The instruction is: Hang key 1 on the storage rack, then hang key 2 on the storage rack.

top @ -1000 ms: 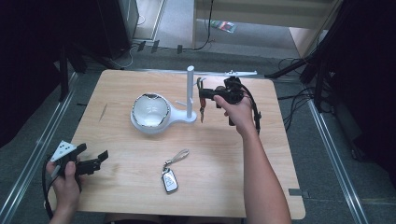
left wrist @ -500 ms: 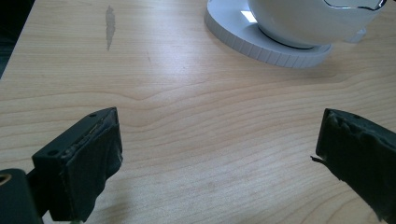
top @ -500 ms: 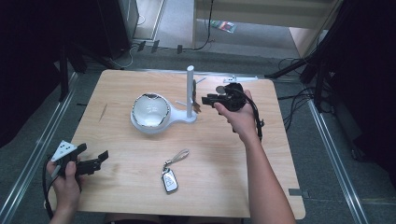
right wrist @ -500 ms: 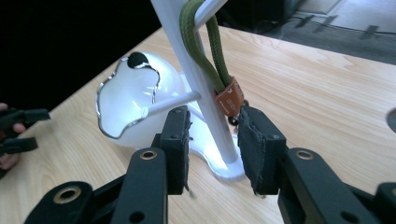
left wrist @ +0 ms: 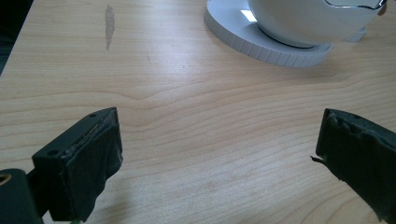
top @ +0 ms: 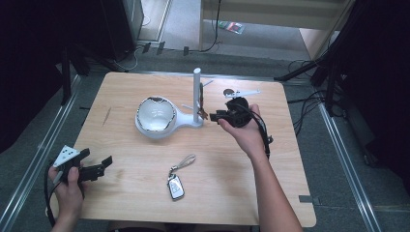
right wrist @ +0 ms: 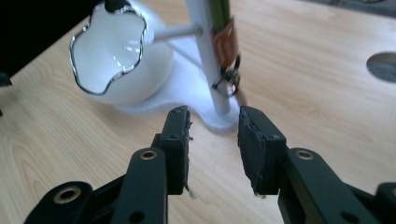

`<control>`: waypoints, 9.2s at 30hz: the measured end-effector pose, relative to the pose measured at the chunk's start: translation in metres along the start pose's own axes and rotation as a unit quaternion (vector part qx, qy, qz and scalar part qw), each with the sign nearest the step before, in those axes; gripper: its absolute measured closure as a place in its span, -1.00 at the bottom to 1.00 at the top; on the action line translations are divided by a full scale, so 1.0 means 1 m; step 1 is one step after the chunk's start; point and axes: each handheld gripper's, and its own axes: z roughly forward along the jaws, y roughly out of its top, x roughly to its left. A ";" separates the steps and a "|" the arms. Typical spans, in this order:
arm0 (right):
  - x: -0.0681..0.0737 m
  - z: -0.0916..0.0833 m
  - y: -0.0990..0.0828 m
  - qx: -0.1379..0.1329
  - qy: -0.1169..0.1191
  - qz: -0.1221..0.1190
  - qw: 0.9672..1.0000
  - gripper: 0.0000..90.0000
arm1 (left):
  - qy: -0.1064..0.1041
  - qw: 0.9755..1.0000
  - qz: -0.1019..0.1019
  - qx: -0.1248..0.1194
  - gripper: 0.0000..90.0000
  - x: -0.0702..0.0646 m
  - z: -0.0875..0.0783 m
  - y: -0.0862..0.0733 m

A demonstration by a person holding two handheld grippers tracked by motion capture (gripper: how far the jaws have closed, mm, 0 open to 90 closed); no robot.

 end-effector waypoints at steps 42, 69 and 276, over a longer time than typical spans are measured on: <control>0.053 0.046 -0.052 0.158 -0.036 -0.052 0.985 0.33 | -0.004 1.000 -0.005 0.001 -0.98 0.001 0.001 0.000; 0.077 0.074 -0.064 0.208 -0.030 -0.069 0.975 0.35 | -0.006 1.000 -0.008 0.003 -0.98 0.002 0.000 0.000; 0.084 0.040 -0.039 -0.157 -0.204 -0.011 0.966 0.98 | -0.008 1.000 -0.010 0.005 -0.98 0.003 0.001 0.001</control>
